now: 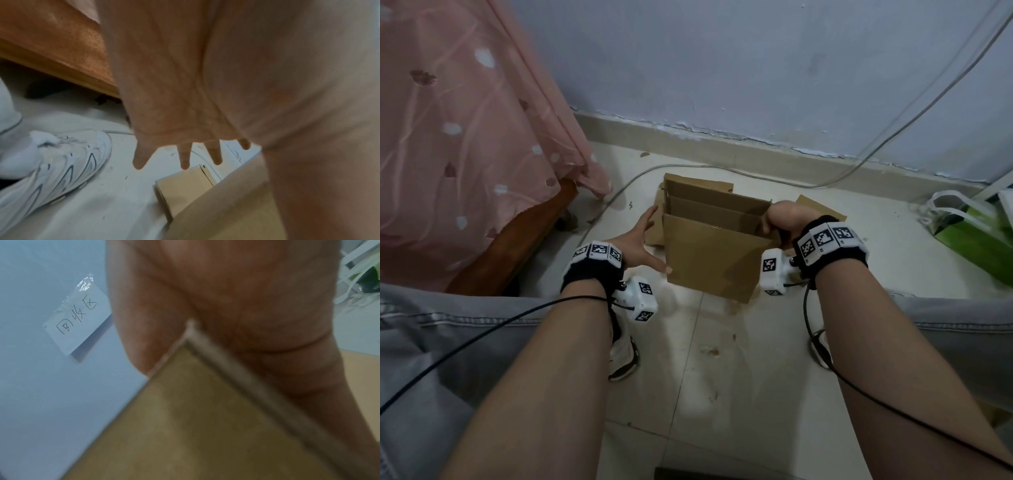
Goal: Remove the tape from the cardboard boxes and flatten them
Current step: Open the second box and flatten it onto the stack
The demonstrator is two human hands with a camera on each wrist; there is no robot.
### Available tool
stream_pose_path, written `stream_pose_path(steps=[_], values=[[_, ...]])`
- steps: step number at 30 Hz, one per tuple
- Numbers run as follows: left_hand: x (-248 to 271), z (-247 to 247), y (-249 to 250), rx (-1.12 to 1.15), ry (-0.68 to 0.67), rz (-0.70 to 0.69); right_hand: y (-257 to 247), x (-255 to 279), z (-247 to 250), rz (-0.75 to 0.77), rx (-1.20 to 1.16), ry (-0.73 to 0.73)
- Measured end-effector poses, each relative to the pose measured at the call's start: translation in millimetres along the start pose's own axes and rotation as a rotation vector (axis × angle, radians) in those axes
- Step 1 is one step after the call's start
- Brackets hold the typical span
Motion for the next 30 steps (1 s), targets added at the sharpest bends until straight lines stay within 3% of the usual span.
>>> stream_pose_path(steps=[3,7,11,16,21,26,30], values=[[-5,-8,-4,-0.016,0.002,-0.043,1,2,1,0.002,-0.043,-0.015],[-6,-11,-1,0.024,0.141,-0.092,0,0,-7,0.029,-0.054,-0.054],[-6,-6,3,0.048,0.121,-0.122,-2,-6,-12,0.020,-0.086,-0.068],[-4,-5,-1,0.154,0.081,-0.069,6,-24,-10,0.070,-0.382,-0.088],[-1,-10,-9,0.379,0.083,0.133,10,-16,-16,0.093,-0.802,-0.223],[0,-15,0,0.372,0.179,0.098,6,-15,-34,0.030,-0.669,-0.347],[-2,-14,9,0.377,0.237,0.083,-17,-15,-47,-0.004,-0.732,-0.359]])
Point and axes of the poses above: each hand's wrist, its own x-axis away from the middle knuckle, its own z-axis out of the back of the hand, y = z × x, the point moved 3 cm from there along -x, towards the middle knuckle
